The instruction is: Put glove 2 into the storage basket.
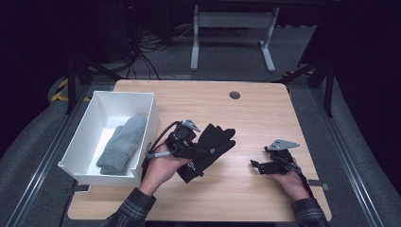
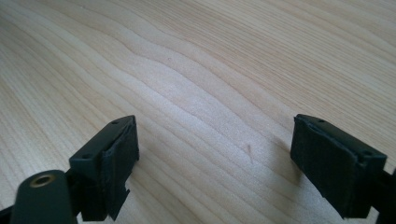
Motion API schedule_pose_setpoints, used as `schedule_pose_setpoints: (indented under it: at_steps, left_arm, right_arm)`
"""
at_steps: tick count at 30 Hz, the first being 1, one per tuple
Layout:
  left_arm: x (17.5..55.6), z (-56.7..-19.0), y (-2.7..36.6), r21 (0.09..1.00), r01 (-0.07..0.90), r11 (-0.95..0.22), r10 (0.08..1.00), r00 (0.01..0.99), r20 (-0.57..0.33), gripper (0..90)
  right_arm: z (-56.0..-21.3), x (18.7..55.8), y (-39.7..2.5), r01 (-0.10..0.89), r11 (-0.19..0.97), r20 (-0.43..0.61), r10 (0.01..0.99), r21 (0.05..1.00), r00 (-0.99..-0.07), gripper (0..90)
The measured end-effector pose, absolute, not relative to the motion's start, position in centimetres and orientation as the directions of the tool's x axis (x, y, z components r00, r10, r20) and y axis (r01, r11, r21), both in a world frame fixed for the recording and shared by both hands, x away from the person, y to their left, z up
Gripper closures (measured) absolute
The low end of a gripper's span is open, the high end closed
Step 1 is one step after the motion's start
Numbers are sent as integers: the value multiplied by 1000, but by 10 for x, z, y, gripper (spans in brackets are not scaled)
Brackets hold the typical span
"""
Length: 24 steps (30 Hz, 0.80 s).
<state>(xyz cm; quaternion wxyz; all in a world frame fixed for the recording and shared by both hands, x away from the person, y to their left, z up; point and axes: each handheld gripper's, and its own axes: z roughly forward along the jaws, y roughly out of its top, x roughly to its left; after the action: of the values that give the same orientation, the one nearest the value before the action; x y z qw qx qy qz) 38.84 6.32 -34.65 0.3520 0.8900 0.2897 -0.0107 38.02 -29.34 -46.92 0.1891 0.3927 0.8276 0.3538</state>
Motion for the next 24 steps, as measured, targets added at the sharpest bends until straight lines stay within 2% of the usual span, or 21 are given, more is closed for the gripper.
schedule_pose_setpoints:
  at_steps: [11, 24]
  left_arm:
    - [394, -299, 83, 652, 509, -561, 523, 829, -198, 712]
    - [403, -262, 136, 673, 536, -509, 589, 788, -182, 711]
  right_arm:
    - [-469, 380, -293, 516, 441, -35, 784, 734, -620, 159]
    - [-469, 380, -293, 516, 442, -37, 784, 734, -620, 158]
